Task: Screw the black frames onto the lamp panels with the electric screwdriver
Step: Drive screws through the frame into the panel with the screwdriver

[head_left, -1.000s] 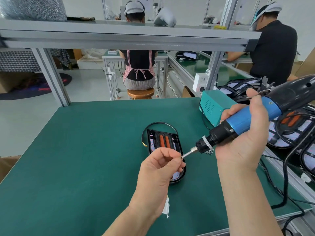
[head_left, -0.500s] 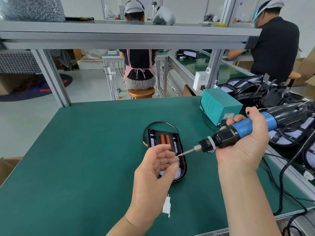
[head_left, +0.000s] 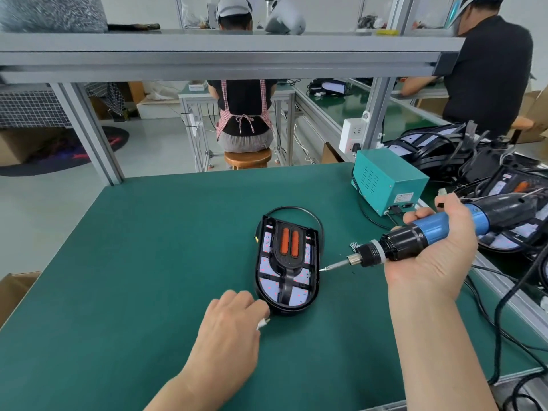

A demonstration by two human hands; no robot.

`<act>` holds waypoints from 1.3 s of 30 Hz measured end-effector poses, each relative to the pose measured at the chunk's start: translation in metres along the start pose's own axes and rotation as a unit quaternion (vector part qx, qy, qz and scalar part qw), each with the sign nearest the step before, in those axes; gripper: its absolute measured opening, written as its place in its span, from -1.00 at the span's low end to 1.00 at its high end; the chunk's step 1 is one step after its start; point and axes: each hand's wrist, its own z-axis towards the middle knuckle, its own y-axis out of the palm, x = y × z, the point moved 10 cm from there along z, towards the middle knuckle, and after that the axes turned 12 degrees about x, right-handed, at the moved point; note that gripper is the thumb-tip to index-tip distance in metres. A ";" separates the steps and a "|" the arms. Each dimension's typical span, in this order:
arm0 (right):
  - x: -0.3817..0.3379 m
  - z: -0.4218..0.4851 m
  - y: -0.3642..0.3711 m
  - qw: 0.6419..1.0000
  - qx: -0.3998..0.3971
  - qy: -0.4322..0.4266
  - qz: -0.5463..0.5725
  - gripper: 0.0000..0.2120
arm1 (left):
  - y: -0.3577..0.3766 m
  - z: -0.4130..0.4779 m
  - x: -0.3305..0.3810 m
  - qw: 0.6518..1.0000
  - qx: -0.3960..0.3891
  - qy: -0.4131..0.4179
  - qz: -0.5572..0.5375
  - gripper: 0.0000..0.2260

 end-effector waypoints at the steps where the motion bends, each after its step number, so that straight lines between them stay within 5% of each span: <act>1: 0.000 0.001 -0.002 1.000 -0.013 0.001 0.000 -0.81 | -0.003 0.002 -0.006 1.000 0.020 -0.008 0.014 -0.80; 6: 0.000 0.016 -0.011 1.000 0.001 -0.023 -0.001 -0.84 | 0.011 0.009 -0.045 0.987 -0.020 -0.152 -0.040 -0.54; 11: -0.001 0.023 -0.012 0.999 0.008 -0.042 -0.007 -0.82 | -0.004 0.048 -0.044 0.935 0.040 -0.176 -0.304 -0.39; 14: -0.007 0.027 -0.002 0.998 -0.001 -0.062 0.011 -0.82 | -0.008 0.108 -0.039 0.947 0.068 -0.145 -0.279 -0.46; 17: -0.014 0.027 0.014 0.994 -0.031 -0.101 0.020 -0.70 | 0.023 0.157 -0.022 0.970 -0.047 -0.112 -0.209 -0.30; 20: -0.022 0.025 0.031 0.986 -0.053 -0.159 0.023 -0.68 | 0.055 0.166 -0.018 0.959 -0.144 -0.117 -0.216 -0.28; 31: 0.007 0.052 0.078 0.963 -0.102 -0.243 -0.059 -0.85 | 0.061 0.146 -0.029 0.949 -0.092 -0.156 -0.259 -0.30; 39: 0.040 0.069 0.074 0.967 -0.106 -0.212 -0.096 -0.82 | 0.059 0.157 -0.026 0.952 -0.111 -0.113 -0.260 -0.38</act>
